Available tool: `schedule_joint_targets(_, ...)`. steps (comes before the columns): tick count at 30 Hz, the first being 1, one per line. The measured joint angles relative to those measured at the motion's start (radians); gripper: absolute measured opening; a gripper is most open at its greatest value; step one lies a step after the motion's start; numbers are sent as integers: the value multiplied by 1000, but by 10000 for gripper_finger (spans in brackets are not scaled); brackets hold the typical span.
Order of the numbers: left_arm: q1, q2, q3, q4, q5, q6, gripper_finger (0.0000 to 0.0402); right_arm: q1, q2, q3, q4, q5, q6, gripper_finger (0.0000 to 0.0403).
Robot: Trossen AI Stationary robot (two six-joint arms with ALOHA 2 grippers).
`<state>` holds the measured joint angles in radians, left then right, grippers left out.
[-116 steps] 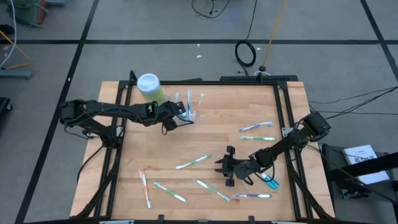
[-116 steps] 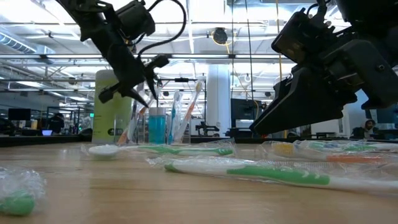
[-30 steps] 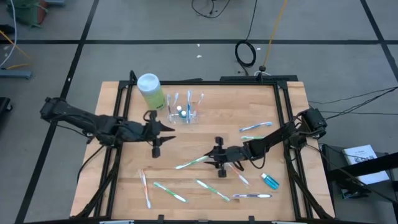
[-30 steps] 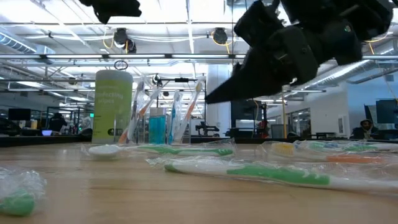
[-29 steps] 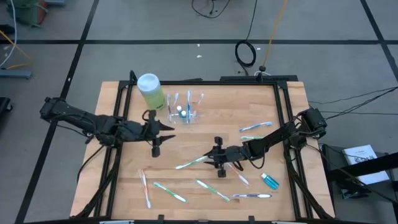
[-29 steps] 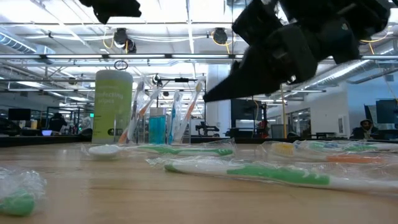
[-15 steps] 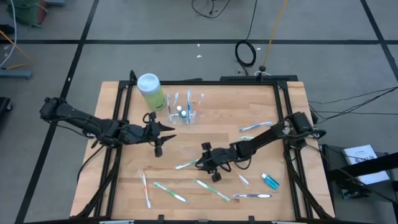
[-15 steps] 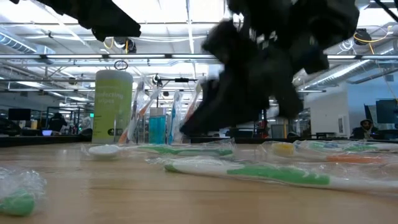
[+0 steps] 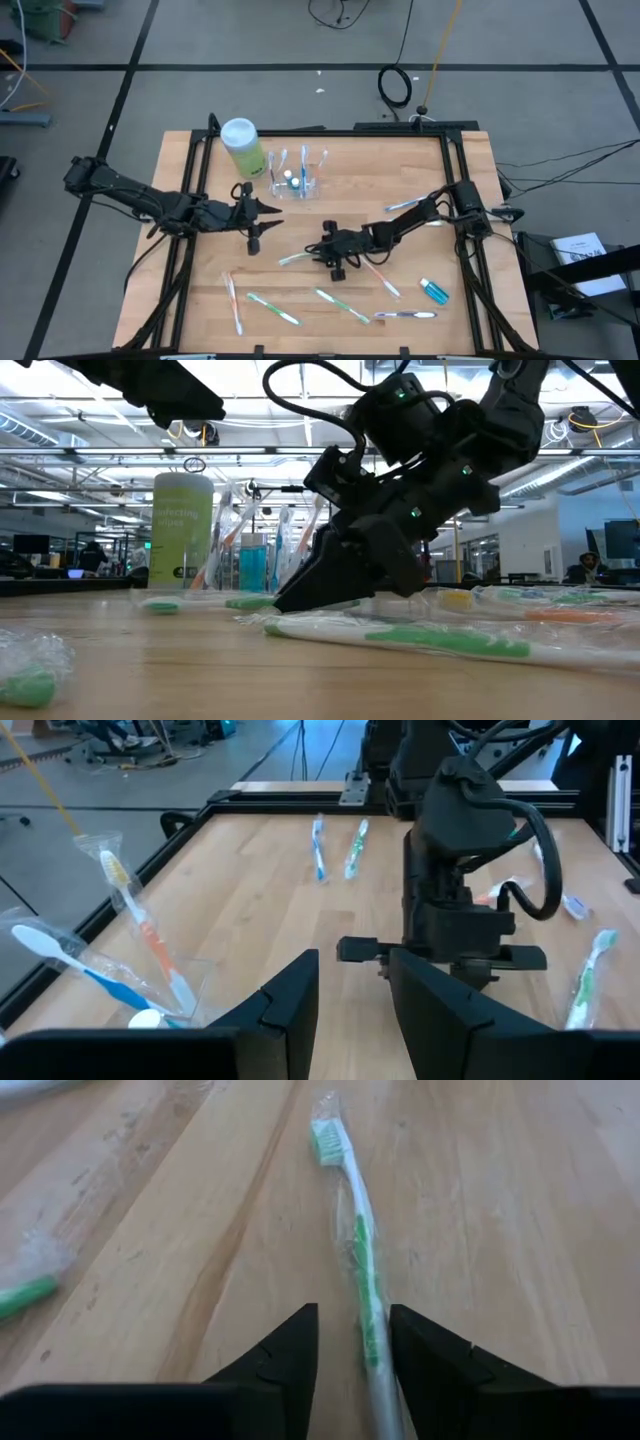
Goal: Pick & Place toothbrushing station
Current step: Put the green toothbrush into the transparent organizer
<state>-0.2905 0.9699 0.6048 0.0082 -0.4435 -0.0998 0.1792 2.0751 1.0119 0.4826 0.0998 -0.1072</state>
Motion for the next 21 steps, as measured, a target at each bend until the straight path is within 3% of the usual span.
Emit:
schedule_joint_targets(9,0,0,0,-6,0,-13,131,5,-12,-3,23,-1,37,19)
schedule_joint_targets(12,0,0,0,-5,0,-13,131,4,-55,-5,-20,11,42,19)
schedule_joint_targets(17,0,0,0,-10,0,-3,131,4,-196,-6,-181,135,50,31)
schedule_joint_targets(21,0,0,0,-6,0,39,131,5,-328,-6,-260,140,-28,19)
